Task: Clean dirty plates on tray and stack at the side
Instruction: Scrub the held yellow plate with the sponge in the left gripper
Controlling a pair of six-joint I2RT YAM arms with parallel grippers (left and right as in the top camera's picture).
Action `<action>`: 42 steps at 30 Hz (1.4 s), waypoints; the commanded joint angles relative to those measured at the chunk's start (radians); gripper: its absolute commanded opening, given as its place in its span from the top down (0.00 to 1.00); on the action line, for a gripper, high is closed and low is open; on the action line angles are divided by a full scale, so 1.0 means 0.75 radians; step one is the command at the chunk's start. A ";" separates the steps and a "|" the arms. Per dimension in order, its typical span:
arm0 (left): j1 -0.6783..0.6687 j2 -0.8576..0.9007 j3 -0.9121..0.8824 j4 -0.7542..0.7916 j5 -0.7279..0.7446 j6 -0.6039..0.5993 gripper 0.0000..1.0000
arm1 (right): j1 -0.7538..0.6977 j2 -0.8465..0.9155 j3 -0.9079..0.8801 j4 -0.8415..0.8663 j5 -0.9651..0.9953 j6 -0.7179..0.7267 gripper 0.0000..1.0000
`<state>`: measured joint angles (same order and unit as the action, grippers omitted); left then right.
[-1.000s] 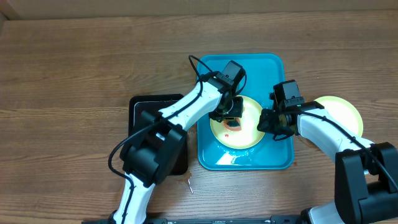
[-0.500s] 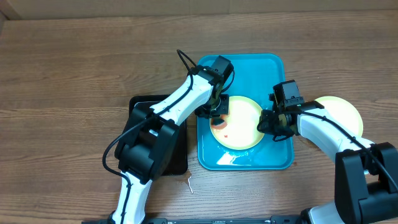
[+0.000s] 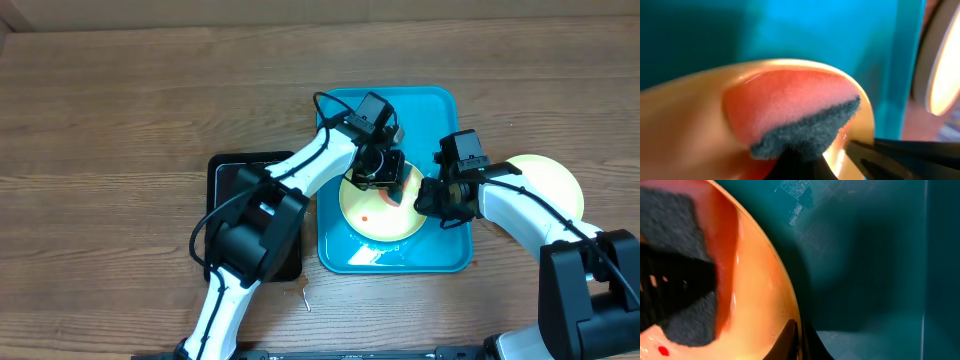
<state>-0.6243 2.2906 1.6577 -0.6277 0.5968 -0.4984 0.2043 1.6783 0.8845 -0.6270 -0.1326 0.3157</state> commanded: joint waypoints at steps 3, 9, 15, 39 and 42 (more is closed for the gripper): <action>-0.039 0.083 -0.024 -0.107 0.183 -0.022 0.96 | 0.006 0.016 -0.028 -0.014 0.046 -0.006 0.96; -0.027 0.046 -0.022 -0.311 0.095 0.026 0.96 | 0.006 0.016 -0.028 -0.014 0.046 -0.006 0.96; 0.032 -0.031 -0.019 -0.553 -0.295 -0.104 0.95 | 0.006 0.016 -0.028 -0.014 0.046 -0.006 0.96; -0.087 -0.098 -0.020 -0.337 -0.297 0.027 0.96 | 0.006 0.016 -0.028 -0.005 0.046 -0.006 0.96; -0.109 -0.094 -0.020 -0.221 -0.135 0.084 0.96 | 0.006 0.016 -0.028 -0.006 0.046 -0.006 0.96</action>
<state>-0.6811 2.1963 1.6459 -0.8268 0.3199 -0.4862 0.2073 1.6764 0.8845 -0.6296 -0.1490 0.3138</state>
